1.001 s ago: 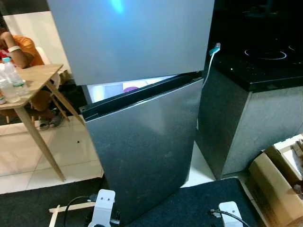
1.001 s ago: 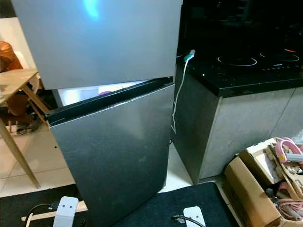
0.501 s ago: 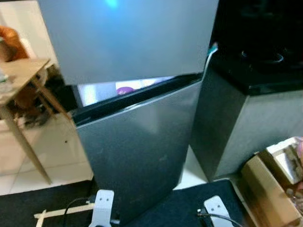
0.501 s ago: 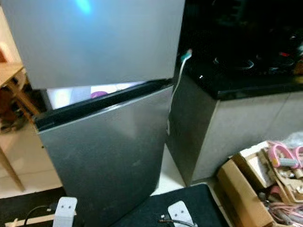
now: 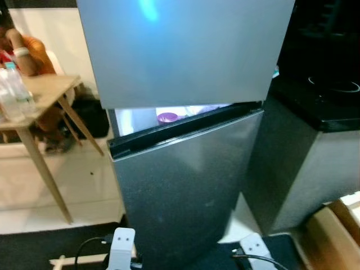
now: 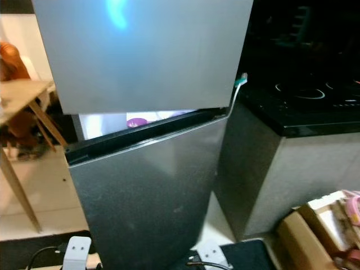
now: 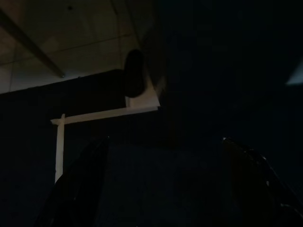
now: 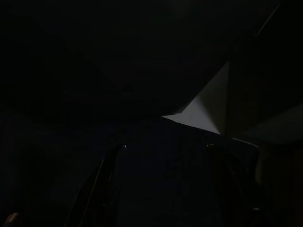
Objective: Restocking fridge
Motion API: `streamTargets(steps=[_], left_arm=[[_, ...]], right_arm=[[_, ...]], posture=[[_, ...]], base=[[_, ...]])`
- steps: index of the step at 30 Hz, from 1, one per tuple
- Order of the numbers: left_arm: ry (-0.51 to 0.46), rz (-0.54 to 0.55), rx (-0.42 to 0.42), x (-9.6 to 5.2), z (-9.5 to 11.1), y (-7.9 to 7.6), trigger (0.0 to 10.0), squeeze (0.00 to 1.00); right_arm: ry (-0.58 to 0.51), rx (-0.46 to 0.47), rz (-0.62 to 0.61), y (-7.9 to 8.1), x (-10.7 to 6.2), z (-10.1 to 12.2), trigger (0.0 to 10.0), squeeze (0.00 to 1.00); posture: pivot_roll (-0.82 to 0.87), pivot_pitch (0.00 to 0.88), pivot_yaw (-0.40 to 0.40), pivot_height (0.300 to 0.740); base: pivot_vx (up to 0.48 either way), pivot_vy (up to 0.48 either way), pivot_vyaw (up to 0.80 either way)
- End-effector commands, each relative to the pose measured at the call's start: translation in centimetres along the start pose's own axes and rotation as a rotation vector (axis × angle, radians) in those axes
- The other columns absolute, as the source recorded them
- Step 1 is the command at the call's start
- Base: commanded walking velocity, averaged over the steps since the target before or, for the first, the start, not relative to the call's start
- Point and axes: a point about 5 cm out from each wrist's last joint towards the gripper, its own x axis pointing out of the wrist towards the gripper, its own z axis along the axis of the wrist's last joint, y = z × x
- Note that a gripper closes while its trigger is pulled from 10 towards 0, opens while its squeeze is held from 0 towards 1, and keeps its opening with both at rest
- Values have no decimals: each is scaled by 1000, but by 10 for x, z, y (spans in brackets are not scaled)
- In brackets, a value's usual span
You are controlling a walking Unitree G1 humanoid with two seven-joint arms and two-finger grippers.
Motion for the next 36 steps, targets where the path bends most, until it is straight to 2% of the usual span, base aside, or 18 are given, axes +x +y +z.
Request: streamTargets(steps=[1, 12, 16, 18, 19, 20, 21, 22, 23, 25, 26, 27, 28, 29, 30, 36], left_arm=[[6, -9, 5, -1, -3, -1, 10000, 0], [0, -38, 12, -1, -2, -6, 10000, 0], [-17, -106, 76, -2, -2, -15, 10000, 0], [-53, -188, 140, -4, 0, -26, 10000, 0], [-53, -188, 140, -4, 0, -26, 10000, 0], [-198, -258, 234, -9, 12, -37, 10000, 0], [-198, -258, 234, -9, 12, -37, 10000, 0], [-257, -312, 291, -12, 16, -44, 10000, 0], [-257, -312, 291, -12, 16, -44, 10000, 0], [-337, -478, 507, -21, 18, -63, 10000, 0], [-337, -478, 507, -21, 18, -63, 10000, 0], [-371, -560, 592, -25, 18, -72, 10000, 0], [-398, -621, 638, -28, 20, -78, 10000, 0], [-398, -621, 638, -28, 20, -78, 10000, 0], [-424, -690, 674, -31, 24, -86, 10000, 0], [-464, -761, 724, -32, 34, -95, 10000, 0]], right_arm=[[6, -1, 2, 2, -1, -4, 10000, 0], [16, -4, -4, -1, -3, -7, 10000, 0], [22, -7, -4, -1, -3, -9, 10000, 0], [29, -8, -5, -1, -4, -12, 10000, 0], [29, -8, -5, -1, -4, -12, 10000, 0], [38, -12, -4, -1, -6, -15, 10000, 0], [38, -12, -4, -1, -6, -15, 10000, 0], [42, -12, -3, -1, -6, -16, 10000, 0], [42, -12, -3, -1, -6, -16, 10000, 0], [45, -13, -2, -1, -7, -18, 10000, 0], [45, -13, -2, -1, -7, -18, 10000, 0], [47, -13, -1, 0, -7, -19, 10000, 0], [49, -12, 1, 0, -7, -20, 10000, 0], [49, -12, 1, 0, -7, -20, 10000, 0], [52, -12, 4, 1, -8, -21, 10000, 0], [51, -10, 8, 3, -8, -22, 10000, 0]], posture=[[-24, 92, 1, 740], [-29, 83, 6, 740], [-29, 83, 7, 740], [-31, 83, 8, 740], [-31, 83, 8, 740], [-34, 84, 10, 740], [-34, 84, 10, 740], [-34, 84, 10, 740], [-34, 84, 10, 740], [-34, 88, 9, 740], [-34, 88, 9, 740], [-34, 88, 10, 740], [-34, 88, 10, 740], [-34, 88, 10, 740], [-36, 91, 13, 740], [-39, 95, 17, 740]], base=[[255, 0, 0], [207, 0, 0], [0, 0, 0], [0, 0, 0], [0, 0, 0], [0, 0, 0], [0, 0, 0], [0, 0, 0], [0, 0, 0], [0, 0, 0], [0, 0, 0], [0, 0, 0], [0, 0, 0], [0, 0, 0], [0, 0, 0], [0, 0, 0]])
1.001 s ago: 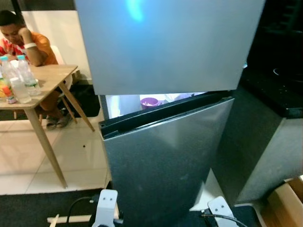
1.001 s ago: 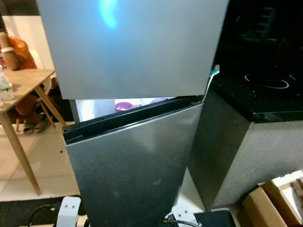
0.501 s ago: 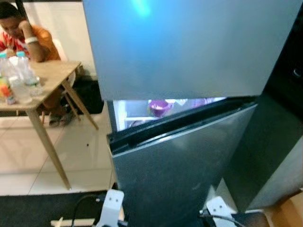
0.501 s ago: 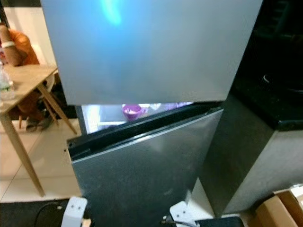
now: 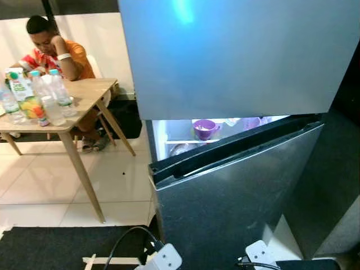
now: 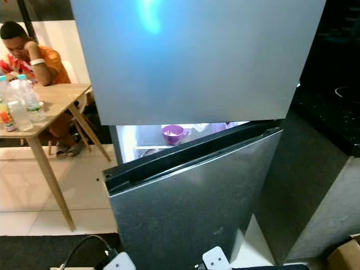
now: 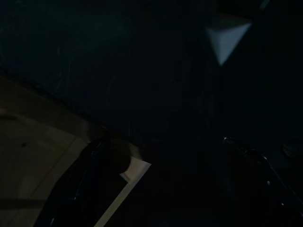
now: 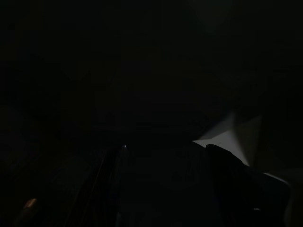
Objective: Restocking fridge
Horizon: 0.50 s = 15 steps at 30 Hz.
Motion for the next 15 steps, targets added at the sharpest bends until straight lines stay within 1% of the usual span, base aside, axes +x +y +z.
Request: streamTargets(steps=[1, 2, 3, 7, 9, 11, 12, 13, 14, 15], left_arm=[[-162, -81, 131, 14, 36, -4, 10000, 0], [-162, -81, 131, 14, 36, -4, 10000, 0], [-162, -87, 162, 15, 36, -3, 10000, 0], [-149, -103, 198, 14, 35, -1, 10000, 0], [-132, -89, 192, 15, 33, 1, 10000, 0], [-95, -51, 198, 16, 30, 7, 10000, 0], [-47, 21, 197, 16, 26, 17, 10000, 0], [-3, 128, 191, 15, 22, 31, 10000, 0], [-3, 128, 191, 15, 22, 31, 10000, 0], [38, 227, 167, 13, 18, 45, 10000, 0]], right_arm=[[7, 2, 8, 3, -2, -5, 10000, 0], [7, 2, 8, 3, -2, -5, 10000, 0], [8, 4, 9, 3, -2, -6, 10000, 0], [11, 6, 8, 3, -3, -7, 10000, 0], [10, 6, 8, 3, -3, -7, 10000, 0], [10, 6, 7, 2, -2, -7, 10000, 0], [9, 6, 6, 2, -2, -6, 10000, 0], [7, 6, 5, 2, -2, -6, 10000, 0], [7, 6, 5, 2, -2, -6, 10000, 0], [5, 6, 4, 2, -2, -5, 10000, 0]], posture=[[-39, 95, 17, 740], [-39, 95, 17, 740], [-43, 98, 20, 740], [-44, 100, 20, 740], [-44, 100, 18, 740], [-45, 99, 17, 740], [-46, 100, 18, 740], [-47, 99, 16, 740], [-47, 99, 16, 740], [-47, 99, 15, 740]], base=[[0, 0, 0], [0, 0, 0], [0, 0, 0], [0, 0, 0], [0, 0, 0], [0, 0, 0], [0, 0, 0], [0, 0, 0], [0, 0, 0], [0, 0, 0]])
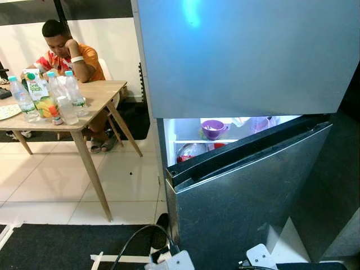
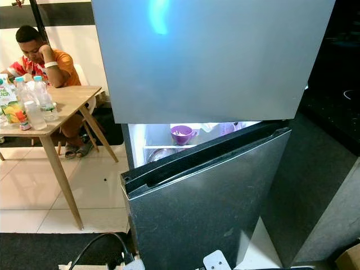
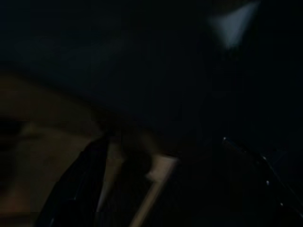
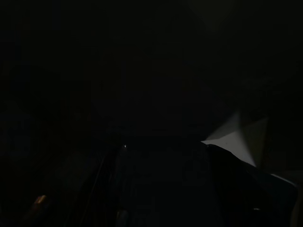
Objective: Restocking fridge
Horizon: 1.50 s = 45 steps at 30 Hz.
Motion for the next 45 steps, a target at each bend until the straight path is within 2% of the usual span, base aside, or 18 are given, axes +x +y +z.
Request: streamTargets(steps=[1, 3, 5, 6, 9, 14, 17, 22, 30, 31, 32, 33, 34, 35, 37, 40, 42, 45], left_arm=[[45, 152, -21, 2, -3, 22, 10000, 0], [45, 152, -21, 2, -3, 22, 10000, 0], [130, 381, -110, -6, -17, 53, 10000, 0], [130, 381, -110, -6, -17, 53, 10000, 0], [319, 753, -321, -34, -52, 99, 10000, 0], [436, 945, -399, -62, -75, 122, 10000, 0], [637, 1231, -486, -110, -108, 141, 10000, 0], [708, 1411, -469, -134, -118, 144, 10000, 0], [603, 1193, -646, -98, -109, 114, 10000, 0], [544, 904, -768, -67, -98, 81, 10000, 0], [544, 904, -768, -67, -98, 81, 10000, 0], [517, 743, -816, -53, -92, 62, 10000, 0], [517, 743, -816, -53, -92, 62, 10000, 0], [483, 616, -838, -42, -84, 45, 10000, 0], [483, 616, -838, -42, -84, 45, 10000, 0], [459, 459, -840, -31, -75, 17, 10000, 0], [459, 459, -840, -31, -75, 17, 10000, 0], [537, 395, -820, -35, -80, -7, 10000, 0]], right_arm=[[-4, 3, 1, 0, 0, 0, 10000, 0], [-4, 3, 1, 0, 0, 0, 10000, 0], [-7, 0, 0, -1, 0, 1, 10000, 0], [-7, 0, 0, -1, 0, 1, 10000, 0], [-9, -1, -1, -1, 0, 2, 10000, 0], [-9, 0, -1, -1, 0, 1, 10000, 0], [-7, 2, 1, 0, 0, 0, 10000, 0], [-5, 2, 6, 1, -1, -2, 10000, 0], [-2, -6, 14, 2, -1, -1, 10000, 0], [4, -9, 18, 3, 0, -2, 10000, 0], [4, -9, 18, 3, 0, -2, 10000, 0], [13, -7, 18, 3, 0, -3, 10000, 0], [13, -7, 18, 3, 0, -3, 10000, 0], [22, -5, 16, 3, -1, -4, 10000, 0], [22, -5, 16, 3, -1, -4, 10000, 0], [43, 42, -15, -2, -2, -8, 10000, 0], [43, 42, -15, -2, -2, -8, 10000, 0], [76, 150, -98, -15, -3, -12, 10000, 0]], posture=[[-47, 99, 15, 740], [-47, 99, 15, 740], [-46, 99, 12, 740], [-46, 99, 12, 740], [-47, 101, 11, 740], [-46, 101, 12, 740], [-46, 101, 12, 740], [-38, 103, 9, 740], [-36, 103, 7, 740], [-37, 101, 8, 740], [-37, 101, 8, 740], [-37, 101, 8, 740], [-37, 101, 8, 740], [-38, 99, 7, 740], [-38, 99, 7, 740], [-45, 88, -5, 740], [-45, 88, -5, 740], [-24, 82, -10, 740]], base=[[0, 0, 0], [0, 0, 0], [0, 0, 0], [0, 0, 0], [0, 0, 0], [0, 0, 0], [0, 0, 0], [0, 0, 0], [0, 0, 0], [0, 0, 0], [0, 0, 0], [0, 0, 0], [0, 0, 0], [0, 0, 0], [0, 0, 0], [0, 0, 0], [0, 0, 0], [0, 0, 0]])
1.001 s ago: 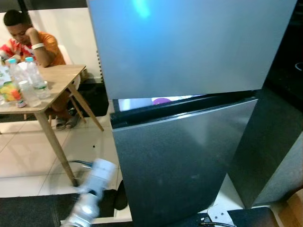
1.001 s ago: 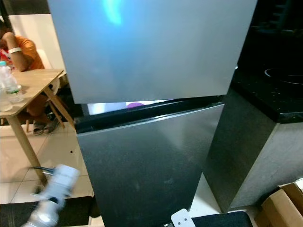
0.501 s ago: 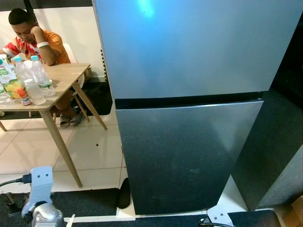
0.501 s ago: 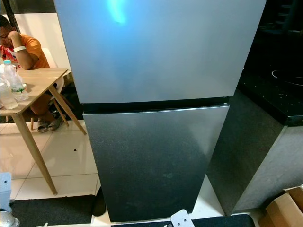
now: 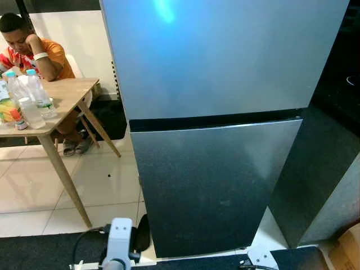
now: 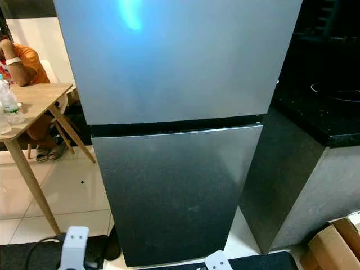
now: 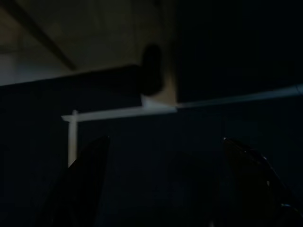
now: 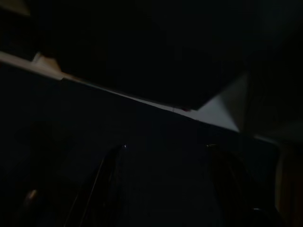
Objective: Restocking fridge
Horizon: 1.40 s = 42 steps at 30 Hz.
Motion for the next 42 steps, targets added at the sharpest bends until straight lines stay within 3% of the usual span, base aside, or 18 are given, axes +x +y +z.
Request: streamTargets(steps=[1, 10, 15, 19, 26, 30, 33, 35, 38, 42], left_arm=[[66, -6, 20, -4, -18, -3, 10000, 0], [28, -34, 16, -3, -11, -3, 10000, 0], [-3, -61, -64, -4, -9, 5, 10000, 0], [10, -1, -62, -5, -14, 13, 10000, 0], [-1, 12, -78, -5, -13, 12, 10000, 0], [-7, -26, -27, -6, -16, 2, 10000, 0], [37, -42, 42, -7, -23, -4, 10000, 0], [73, -92, 23, -10, -32, -9, 10000, 0], [45, -112, 37, -12, -33, -10, 10000, 0], [15, -61, 38, -13, -33, -4, 10000, 0]], right_arm=[[30, 76, -57, -10, -1, -4, 10000, 0], [26, 115, -87, -18, -1, -2, 10000, 0], [13, 136, -87, -9, 1, 3, 10000, 0], [6, 112, -43, -4, 1, 1, 10000, 0], [34, 95, -34, -5, -1, -5, 10000, 0], [37, 79, -46, -5, 0, -4, 10000, 0], [9, 153, -55, -5, 2, 4, 10000, 0], [40, 98, -41, -3, 2, 0, 10000, 0], [48, 96, -47, -3, 1, -2, 10000, 0], [24, 108, -62, -7, 2, 2, 10000, 0]], posture=[[-17, 78, -11, 740], [-3, 72, -14, 740], [-45, 60, -13, 740], [-7, 57, -45, 740], [7, 49, -62, 740], [-4, 30, -43, 740], [14, 44, -60, 740], [19, 43, -51, 740], [7, 42, -31, 740], [-12, 41, -4, 740]], base=[[0, 0, 0], [0, 0, 0], [0, 0, 0], [0, 0, 0], [0, 0, 0], [0, 0, 0], [0, 0, 0], [0, 0, 0], [0, 0, 0], [0, 0, 0]])
